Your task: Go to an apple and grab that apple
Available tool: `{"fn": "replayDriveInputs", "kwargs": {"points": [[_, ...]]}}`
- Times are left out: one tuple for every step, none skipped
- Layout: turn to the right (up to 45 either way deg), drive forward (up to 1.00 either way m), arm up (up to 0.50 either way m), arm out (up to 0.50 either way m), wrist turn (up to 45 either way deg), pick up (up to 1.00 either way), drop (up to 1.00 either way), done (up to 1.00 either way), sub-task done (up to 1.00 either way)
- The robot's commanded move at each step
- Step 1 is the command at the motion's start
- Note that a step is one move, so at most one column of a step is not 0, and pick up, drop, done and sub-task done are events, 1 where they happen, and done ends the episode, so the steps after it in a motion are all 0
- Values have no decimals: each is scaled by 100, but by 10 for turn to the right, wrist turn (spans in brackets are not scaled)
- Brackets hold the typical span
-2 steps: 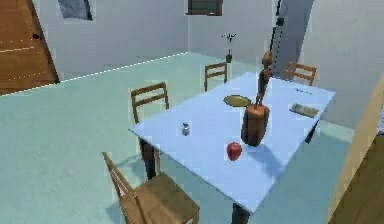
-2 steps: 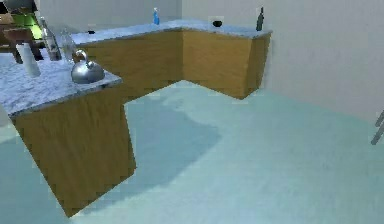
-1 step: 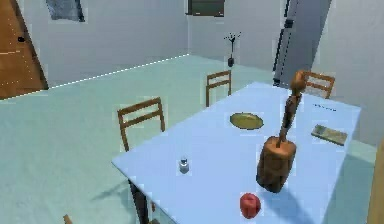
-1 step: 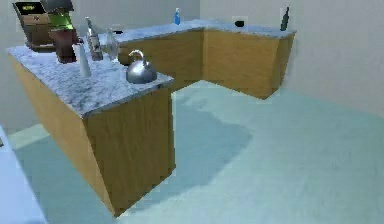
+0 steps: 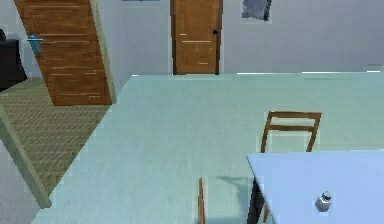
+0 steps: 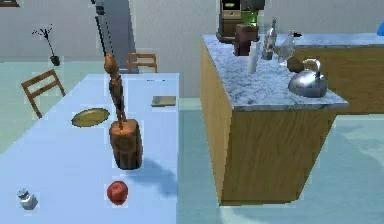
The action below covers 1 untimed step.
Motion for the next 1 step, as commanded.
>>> {"fn": "replayDriveInputs", "kwargs": {"points": [[-210, 0, 0, 0, 0, 0, 0, 0, 0]]}}
